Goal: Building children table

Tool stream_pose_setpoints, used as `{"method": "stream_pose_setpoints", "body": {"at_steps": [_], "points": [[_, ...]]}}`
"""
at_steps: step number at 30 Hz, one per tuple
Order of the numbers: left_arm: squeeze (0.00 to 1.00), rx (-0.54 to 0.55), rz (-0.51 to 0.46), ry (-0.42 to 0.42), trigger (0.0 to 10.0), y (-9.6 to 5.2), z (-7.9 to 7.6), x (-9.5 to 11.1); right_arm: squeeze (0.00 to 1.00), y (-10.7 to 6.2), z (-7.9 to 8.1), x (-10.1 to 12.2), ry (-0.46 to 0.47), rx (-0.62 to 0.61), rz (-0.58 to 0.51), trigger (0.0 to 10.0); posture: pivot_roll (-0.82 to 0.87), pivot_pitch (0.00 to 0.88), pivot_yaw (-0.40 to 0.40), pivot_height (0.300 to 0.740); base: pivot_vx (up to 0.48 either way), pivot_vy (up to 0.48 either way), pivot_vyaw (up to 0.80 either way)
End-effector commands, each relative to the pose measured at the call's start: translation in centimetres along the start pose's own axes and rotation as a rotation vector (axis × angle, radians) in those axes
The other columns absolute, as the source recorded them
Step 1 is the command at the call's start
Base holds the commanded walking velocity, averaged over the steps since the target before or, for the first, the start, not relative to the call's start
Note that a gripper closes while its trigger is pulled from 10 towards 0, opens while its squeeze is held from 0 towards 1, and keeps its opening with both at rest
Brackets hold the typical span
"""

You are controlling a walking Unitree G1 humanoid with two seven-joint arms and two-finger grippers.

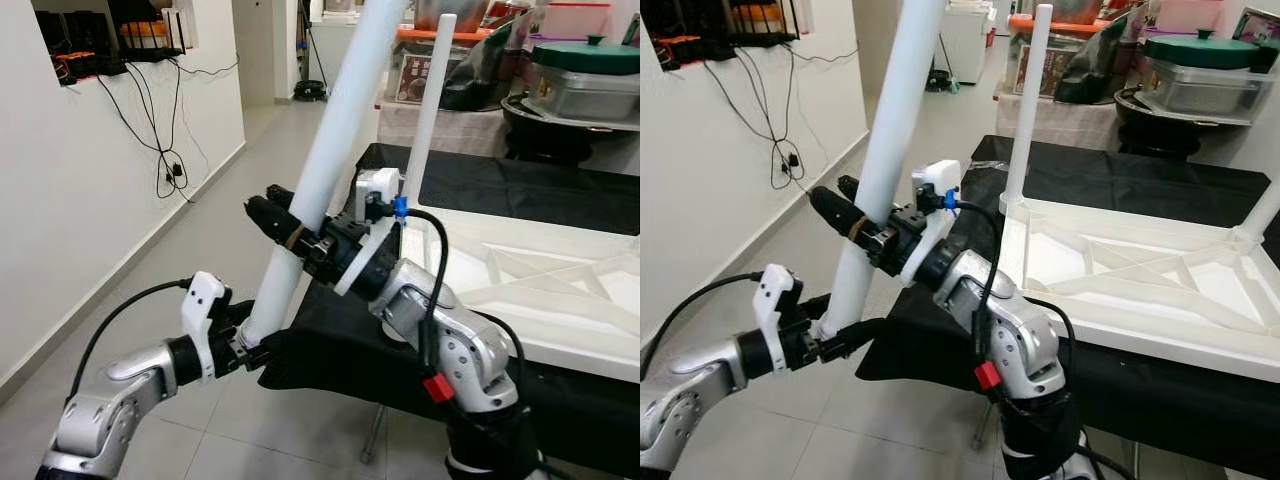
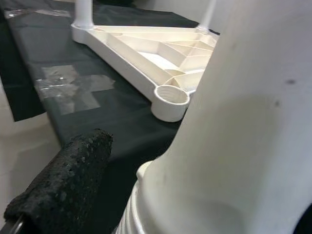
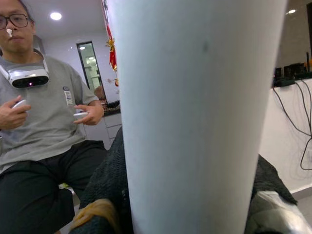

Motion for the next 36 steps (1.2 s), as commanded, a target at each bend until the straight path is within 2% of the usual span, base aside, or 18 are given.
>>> {"method": "stream_pose_setpoints", "body": {"at_steps": [1,4,5,7,8,15,21,22,29,31,36], "points": [[0.0,0.017,0.007,0.009,10.0,0.0,0.4,0.0,0.0,0.1,0.9,-0.4,0.022,0.048,0.013,10.0,0.05,0.0,-0.017,0.74,0.0,0.0,0.0],[0.0,0.016,0.011,0.008,10.0,0.2,0.5,-0.1,0.0,0.1,0.8,-0.3,0.023,0.039,0.008,10.0,0.06,0.0,-0.014,0.74,0.0,0.0,0.0],[0.0,0.025,0.031,0.009,4.6,0.2,0.6,-0.7,0.0,0.1,0.9,-0.1,0.022,0.049,-0.001,10.0,0.05,0.0,-0.011,0.74,0.0,0.0,0.0],[0.0,0.025,0.041,0.007,4.6,0.1,0.6,-0.9,0.0,0.1,1.0,-0.1,0.02,0.057,-0.002,10.0,0.05,0.0,-0.011,0.74,0.0,0.0,0.0],[0.0,0.0,0.044,0.005,0.0,0.1,0.3,-1.1,0.0,0.1,1.1,-0.2,0.02,0.065,0.003,10.0,0.06,0.0,-0.015,0.74,0.0,0.0,0.0],[0.0,-0.074,0.057,0.005,0.0,0.1,-0.8,-1.3,0.0,0.0,1.1,-0.5,0.019,0.07,0.023,10.0,0.06,0.0,-0.016,0.74,0.0,0.0,0.0],[0.0,-0.093,0.076,0.028,0.0,-0.1,-1.1,-1.5,0.0,-0.1,0.8,-0.6,0.007,0.06,0.035,10.0,0.06,0.0,-0.015,0.74,0.0,0.0,0.0],[0.0,-0.09,0.082,0.035,0.0,-0.2,-1.0,-1.5,1.0,-0.2,0.7,-0.7,0.005,0.056,0.042,10.0,0.06,0.0,-0.017,0.74,0.0,0.0,0.0],[0.0,-0.087,0.092,0.045,0.0,-0.4,-0.9,-1.6,1.0,-0.3,0.6,-0.8,0.006,0.061,0.056,10.0,0.06,0.0,-0.017,0.74,0.0,0.0,0.0],[0.0,-0.091,0.124,0.064,0.0,-1.0,-0.8,-2.0,1.0,-0.7,0.3,-1.5,0.01,0.071,0.115,10.0,0.06,0.0,-0.021,0.74,0.0,0.0,0.0],[0.0,-0.098,0.149,0.074,0.0,-1.3,-1.0,-2.5,1.0,-0.4,0.3,-1.6,0.017,0.072,0.132,10.0,0.06,0.0,-0.022,0.74,0.0,0.0,0.0]]}}
Point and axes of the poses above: a point about 5 cm out from each wrist's last joint towards the gripper, its own y axis pointing out of the wrist towards the gripper, its own x axis along the axis of the wrist's last joint, z = x × y, the point moved 3 cm from there along y, pointing out of the wrist towards the gripper, and after that the axes turned 2 degrees about y, right-handed, at the moved point
